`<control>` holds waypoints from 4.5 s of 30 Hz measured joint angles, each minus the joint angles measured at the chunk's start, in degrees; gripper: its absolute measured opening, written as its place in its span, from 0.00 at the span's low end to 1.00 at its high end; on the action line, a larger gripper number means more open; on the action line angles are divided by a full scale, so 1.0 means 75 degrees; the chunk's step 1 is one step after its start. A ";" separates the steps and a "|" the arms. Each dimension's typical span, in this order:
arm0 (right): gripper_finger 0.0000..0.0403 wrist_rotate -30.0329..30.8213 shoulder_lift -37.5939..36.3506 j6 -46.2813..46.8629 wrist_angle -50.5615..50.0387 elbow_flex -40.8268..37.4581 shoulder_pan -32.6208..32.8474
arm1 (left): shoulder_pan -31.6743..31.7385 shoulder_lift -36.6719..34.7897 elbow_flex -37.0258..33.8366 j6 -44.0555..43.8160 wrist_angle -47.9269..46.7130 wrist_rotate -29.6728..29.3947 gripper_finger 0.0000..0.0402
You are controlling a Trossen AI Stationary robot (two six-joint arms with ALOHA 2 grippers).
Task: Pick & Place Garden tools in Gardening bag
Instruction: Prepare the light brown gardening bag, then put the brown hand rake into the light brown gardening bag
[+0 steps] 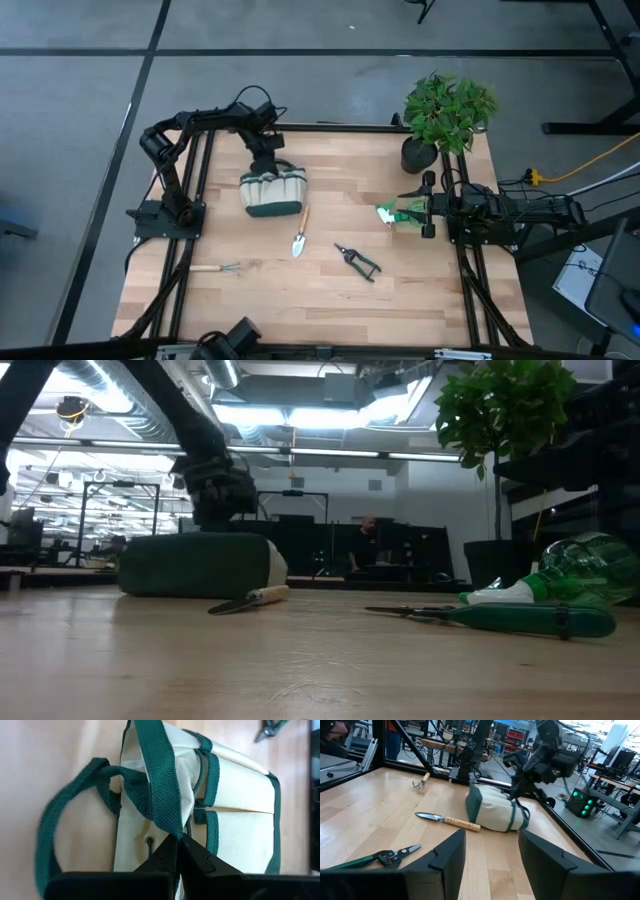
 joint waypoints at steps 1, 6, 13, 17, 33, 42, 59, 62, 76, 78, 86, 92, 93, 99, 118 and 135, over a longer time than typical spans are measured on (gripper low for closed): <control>0.46 0.0000 0.0000 0.0000 0.0002 0.0000 0.0000 | -0.0040 0.0000 0.0139 -0.0002 -0.0010 -0.0157 0.01; 0.46 0.0000 -0.0002 -0.0003 0.0002 0.0000 0.0000 | -0.0286 0.0000 0.0848 -0.0005 -0.0036 -0.1047 0.01; 0.46 0.0000 0.0000 -0.0001 0.0001 0.0000 0.0001 | -0.0716 0.0000 0.1832 0.0148 -0.0022 -0.2052 0.01; 0.46 0.0000 0.0000 -0.0001 0.0002 0.0000 0.0001 | -0.1003 -0.0003 0.2337 0.0324 0.0081 -0.2692 0.01; 0.46 0.0000 -0.0001 -0.0001 0.0002 0.0000 0.0001 | -0.2492 -0.0003 0.2795 0.1231 0.1260 -0.5993 0.01; 0.46 0.0000 0.0000 0.0000 0.0002 0.0000 0.0000 | -0.3259 -0.0003 0.2795 0.1435 0.1951 -0.7491 0.01; 0.46 0.0000 -0.0002 -0.0001 0.0001 0.0000 0.0000 | -0.4490 0.0007 0.1791 0.0847 0.3251 -0.9645 0.01; 0.46 0.0000 0.0000 -0.0003 0.0000 0.0000 0.0000 | -0.4742 0.0009 0.1598 0.0601 0.3654 -0.9933 0.01; 0.46 0.0000 -0.0002 -0.0003 0.0002 0.0000 0.0002 | -0.5350 0.0009 0.1434 -0.0185 0.3825 -0.9451 0.02; 0.46 0.0000 -0.0001 -0.0002 0.0002 0.0000 0.0001 | -0.5378 0.0009 0.1434 -0.0360 0.3803 -0.9161 0.04; 0.46 0.0000 0.0000 0.0000 0.0002 0.0000 0.0002 | -0.5403 0.0009 0.1434 -0.0448 0.3736 -0.8562 0.18; 0.46 0.0000 0.0000 -0.0003 0.0000 0.0000 0.0002 | -0.5403 0.0002 0.1653 -0.0615 0.3273 -0.8534 0.32; 0.46 0.0000 0.0000 0.0000 0.0002 0.0000 0.0000 | -0.5403 -0.0004 0.1683 -0.0639 0.3228 -0.8474 0.35; 0.46 0.0000 0.0000 0.0000 0.0002 0.0000 0.0002 | -0.5406 -0.0006 0.2052 -0.0457 0.2858 -0.8074 0.45; 0.46 0.0000 0.0000 0.0000 0.0002 0.0000 0.0000 | -0.4839 -0.0588 0.2574 -0.0712 0.2289 -0.6312 0.47; 0.46 0.0000 0.0000 -0.0003 0.0000 0.0000 0.0000 | -0.5025 -0.1227 0.2574 -0.2389 0.1493 -0.4964 0.46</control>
